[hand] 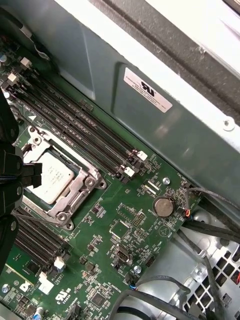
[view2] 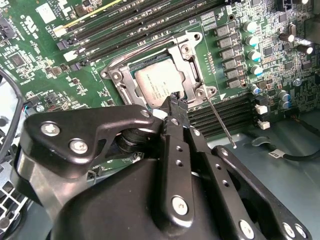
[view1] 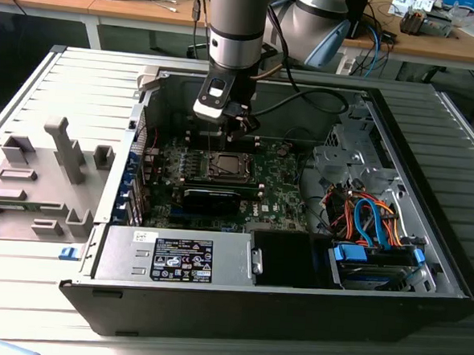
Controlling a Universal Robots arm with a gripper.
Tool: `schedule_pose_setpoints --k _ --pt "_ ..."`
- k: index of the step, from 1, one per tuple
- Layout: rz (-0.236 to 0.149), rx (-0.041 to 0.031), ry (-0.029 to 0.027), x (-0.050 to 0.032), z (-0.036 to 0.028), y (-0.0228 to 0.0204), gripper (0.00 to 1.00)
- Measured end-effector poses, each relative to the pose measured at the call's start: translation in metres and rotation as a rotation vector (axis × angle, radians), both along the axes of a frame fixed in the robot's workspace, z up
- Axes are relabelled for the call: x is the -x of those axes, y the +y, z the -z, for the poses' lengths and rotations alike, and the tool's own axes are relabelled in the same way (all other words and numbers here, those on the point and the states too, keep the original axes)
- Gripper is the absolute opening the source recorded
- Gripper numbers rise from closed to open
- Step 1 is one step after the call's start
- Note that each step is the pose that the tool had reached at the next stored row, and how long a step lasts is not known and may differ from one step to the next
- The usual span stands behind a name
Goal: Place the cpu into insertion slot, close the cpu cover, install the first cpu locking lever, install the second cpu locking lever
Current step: 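Install the first cpu locking lever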
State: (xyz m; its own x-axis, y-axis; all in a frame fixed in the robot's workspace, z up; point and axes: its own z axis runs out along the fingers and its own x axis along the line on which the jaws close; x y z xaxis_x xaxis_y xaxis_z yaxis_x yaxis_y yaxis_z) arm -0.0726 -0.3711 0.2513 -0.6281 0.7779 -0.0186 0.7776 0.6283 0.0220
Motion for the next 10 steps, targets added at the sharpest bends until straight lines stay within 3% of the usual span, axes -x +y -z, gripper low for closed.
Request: schedule_pose_setpoints --k 10 --pt "-0.012 0.0 0.0 0.0 0.0 0.0 0.11"
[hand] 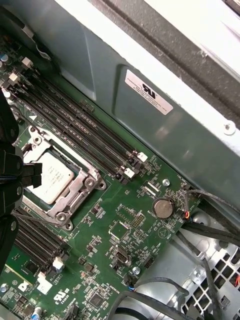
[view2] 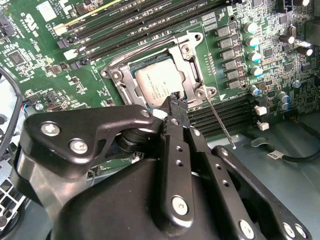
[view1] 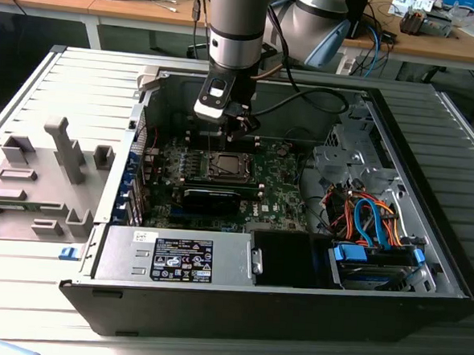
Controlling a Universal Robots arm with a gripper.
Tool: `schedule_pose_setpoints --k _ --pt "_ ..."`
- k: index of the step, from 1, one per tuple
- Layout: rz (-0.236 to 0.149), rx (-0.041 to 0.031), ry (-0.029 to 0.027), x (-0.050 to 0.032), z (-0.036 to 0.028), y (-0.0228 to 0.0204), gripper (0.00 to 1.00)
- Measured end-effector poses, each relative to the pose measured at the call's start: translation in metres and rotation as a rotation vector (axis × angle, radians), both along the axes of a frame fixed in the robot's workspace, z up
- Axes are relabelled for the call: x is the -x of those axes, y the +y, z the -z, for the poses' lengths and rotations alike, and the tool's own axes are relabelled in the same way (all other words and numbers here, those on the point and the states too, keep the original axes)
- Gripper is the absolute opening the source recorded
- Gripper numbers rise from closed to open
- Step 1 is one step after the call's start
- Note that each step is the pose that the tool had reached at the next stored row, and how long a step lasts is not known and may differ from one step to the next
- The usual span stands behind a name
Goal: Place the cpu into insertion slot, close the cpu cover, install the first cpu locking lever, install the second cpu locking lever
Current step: 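Install the first cpu locking lever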
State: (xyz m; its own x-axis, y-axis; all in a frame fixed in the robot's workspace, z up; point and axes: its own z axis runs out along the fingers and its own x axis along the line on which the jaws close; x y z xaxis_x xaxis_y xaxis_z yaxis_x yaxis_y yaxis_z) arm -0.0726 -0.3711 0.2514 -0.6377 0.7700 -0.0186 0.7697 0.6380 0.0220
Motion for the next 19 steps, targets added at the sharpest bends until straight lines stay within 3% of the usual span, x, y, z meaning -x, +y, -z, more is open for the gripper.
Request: schedule_pose_setpoints --k 19 --pt "-0.013 0.0003 0.0 0.0 0.0 0.0 0.11"
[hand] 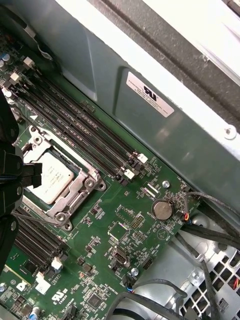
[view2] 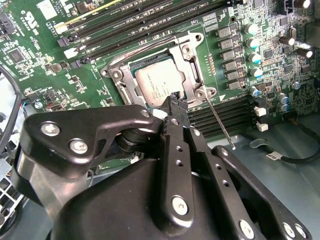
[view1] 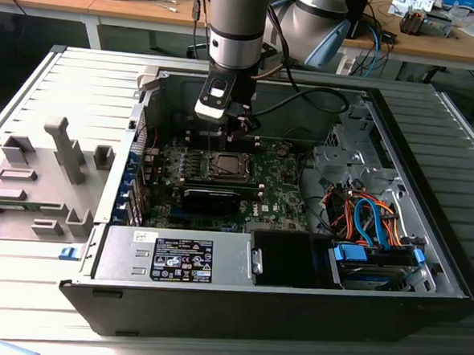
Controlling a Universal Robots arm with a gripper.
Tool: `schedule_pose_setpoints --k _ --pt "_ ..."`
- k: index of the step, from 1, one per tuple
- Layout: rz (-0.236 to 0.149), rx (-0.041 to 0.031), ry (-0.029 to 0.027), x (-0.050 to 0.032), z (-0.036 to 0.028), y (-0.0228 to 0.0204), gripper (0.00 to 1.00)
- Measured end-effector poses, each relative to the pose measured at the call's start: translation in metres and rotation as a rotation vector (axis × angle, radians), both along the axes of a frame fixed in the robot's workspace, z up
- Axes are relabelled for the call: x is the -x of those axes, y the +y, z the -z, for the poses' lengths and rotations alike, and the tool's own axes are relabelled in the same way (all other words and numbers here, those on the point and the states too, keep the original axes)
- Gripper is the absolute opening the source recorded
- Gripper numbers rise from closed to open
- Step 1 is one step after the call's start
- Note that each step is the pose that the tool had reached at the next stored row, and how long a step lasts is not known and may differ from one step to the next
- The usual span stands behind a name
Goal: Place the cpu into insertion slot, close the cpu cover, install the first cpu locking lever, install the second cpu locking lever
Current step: 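Install the first cpu locking lever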
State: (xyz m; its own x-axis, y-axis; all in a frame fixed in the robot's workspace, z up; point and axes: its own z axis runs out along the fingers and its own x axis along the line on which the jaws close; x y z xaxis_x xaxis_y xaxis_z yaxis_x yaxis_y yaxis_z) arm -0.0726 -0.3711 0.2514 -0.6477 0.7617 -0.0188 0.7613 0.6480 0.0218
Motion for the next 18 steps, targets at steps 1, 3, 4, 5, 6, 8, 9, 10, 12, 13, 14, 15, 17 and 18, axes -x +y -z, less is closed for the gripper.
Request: schedule_pose_setpoints --k 1,3,4,5,6,8,9,10,12,13,14,15,17,18 --pt "-0.001 0.0 0.0 0.0 0.0 0.0 0.11" --pt "-0.002 0.0 0.0 0.0 0.0 0.0 0.11" --pt "-0.003 0.0 0.0 0.0 0.0 0.0 0.11" --pt "-0.004 0.0 0.0 0.0 0.0 0.0 0.11" --pt "-0.004 0.0 0.0 0.0 0.0 0.0 0.11" --pt "-0.006 0.0 0.0 0.0 0.0 0.0 0.11" --pt "-0.007 0.0 0.0 0.0 0.0 0.0 0.11" --pt "-0.007 0.0 0.0 0.0 0.0 0.0 0.11" --pt "-0.009 0.0 0.0 0.0 0.0 0.0 0.11" --pt "-0.009 -0.0001 0.0 0.0 0.0 0.0 0.11" --pt "-0.01 0.0 0.0 0.0 0.0 0.0 0.11" --pt "-0.011 0.0 0.0 0.0 0.0 0.0 0.11" --pt "-0.012 0.0 0.0 0.0 0.0 0.0 0.11" --pt "-0.012 -0.0001 0.0 0.0 0.0 0.0 0.11"
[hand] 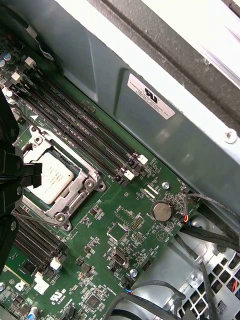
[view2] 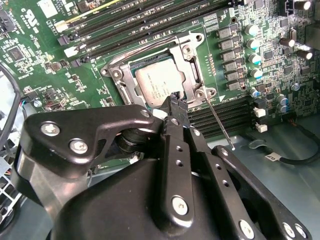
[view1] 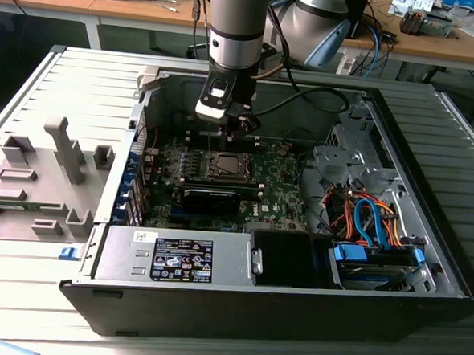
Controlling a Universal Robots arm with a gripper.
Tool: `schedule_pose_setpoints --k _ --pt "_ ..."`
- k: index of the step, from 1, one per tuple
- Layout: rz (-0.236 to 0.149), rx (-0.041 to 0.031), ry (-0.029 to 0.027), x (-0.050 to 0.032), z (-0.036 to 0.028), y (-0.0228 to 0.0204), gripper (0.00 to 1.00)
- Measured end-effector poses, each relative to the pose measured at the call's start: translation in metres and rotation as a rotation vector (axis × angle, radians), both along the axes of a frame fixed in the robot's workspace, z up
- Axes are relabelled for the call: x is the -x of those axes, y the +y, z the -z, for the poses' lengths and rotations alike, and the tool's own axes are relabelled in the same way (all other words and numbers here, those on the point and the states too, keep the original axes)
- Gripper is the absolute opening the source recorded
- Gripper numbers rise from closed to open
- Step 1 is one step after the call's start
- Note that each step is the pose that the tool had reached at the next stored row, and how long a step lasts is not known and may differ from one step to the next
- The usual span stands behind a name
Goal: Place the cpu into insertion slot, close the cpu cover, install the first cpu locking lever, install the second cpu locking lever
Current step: 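Install the first cpu locking lever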
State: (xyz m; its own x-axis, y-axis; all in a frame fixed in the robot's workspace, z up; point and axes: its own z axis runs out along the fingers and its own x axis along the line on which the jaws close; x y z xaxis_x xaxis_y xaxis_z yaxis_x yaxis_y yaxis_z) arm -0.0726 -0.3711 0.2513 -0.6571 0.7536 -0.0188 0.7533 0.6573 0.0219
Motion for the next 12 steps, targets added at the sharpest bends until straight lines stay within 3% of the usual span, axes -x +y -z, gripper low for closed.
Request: schedule_pose_setpoints --k 12 --pt "-0.009 0.0 0.0 0.0 0.0 0.0 0.11"
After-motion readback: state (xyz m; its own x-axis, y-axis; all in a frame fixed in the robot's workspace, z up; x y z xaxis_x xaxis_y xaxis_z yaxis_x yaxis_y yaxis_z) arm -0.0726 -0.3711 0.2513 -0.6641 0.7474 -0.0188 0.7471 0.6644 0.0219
